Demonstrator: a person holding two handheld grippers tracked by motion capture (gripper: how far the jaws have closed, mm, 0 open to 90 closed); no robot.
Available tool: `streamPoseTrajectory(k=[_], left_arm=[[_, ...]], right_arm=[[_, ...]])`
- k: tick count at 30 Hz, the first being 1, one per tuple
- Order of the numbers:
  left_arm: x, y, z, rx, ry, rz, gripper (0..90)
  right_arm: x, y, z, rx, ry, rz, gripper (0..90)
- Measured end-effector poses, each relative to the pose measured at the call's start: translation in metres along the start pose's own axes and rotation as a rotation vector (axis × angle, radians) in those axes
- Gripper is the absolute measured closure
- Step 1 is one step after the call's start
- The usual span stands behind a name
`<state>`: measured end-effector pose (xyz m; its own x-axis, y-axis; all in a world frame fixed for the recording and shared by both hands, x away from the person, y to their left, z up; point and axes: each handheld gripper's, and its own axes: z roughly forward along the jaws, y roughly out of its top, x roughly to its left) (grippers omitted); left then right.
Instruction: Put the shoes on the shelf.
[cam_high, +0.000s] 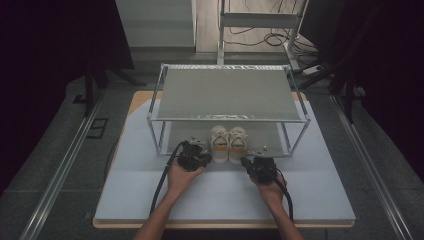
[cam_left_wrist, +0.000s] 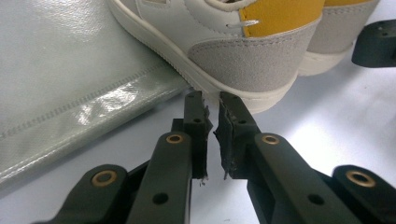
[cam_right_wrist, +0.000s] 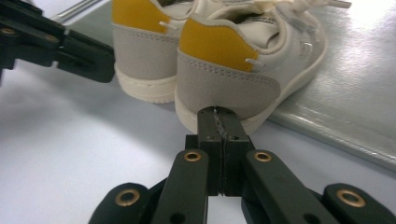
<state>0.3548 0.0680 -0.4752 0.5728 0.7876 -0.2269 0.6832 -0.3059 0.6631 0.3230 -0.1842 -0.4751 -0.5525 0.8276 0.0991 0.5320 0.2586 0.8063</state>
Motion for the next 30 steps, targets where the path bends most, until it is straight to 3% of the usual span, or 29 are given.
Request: streamPoseTrajectory(k=[10, 13, 17, 30], left_arm=[[-0.006, 0.001, 0.001, -0.001, -0.004, 0.019, 81.1], [-0.011, 0.001, -0.004, -0.013, -0.028, 0.022, 80.4], [-0.018, 0.005, -0.002, -0.009, -0.024, 0.042, 80.4], [-0.007, 0.017, 0.002, 0.012, -0.018, 0.037, 80.5]], right_arm=[[-0.007, 0.006, 0.006, -0.010, -0.038, 0.006, 89.1], [-0.007, 0.006, 0.007, -0.014, -0.032, 0.005, 89.1], [-0.007, 0.004, 0.007, -0.013, -0.031, 0.006, 89.1], [-0.002, 0.004, 0.014, -0.008, 0.001, 0.001, 89.2]])
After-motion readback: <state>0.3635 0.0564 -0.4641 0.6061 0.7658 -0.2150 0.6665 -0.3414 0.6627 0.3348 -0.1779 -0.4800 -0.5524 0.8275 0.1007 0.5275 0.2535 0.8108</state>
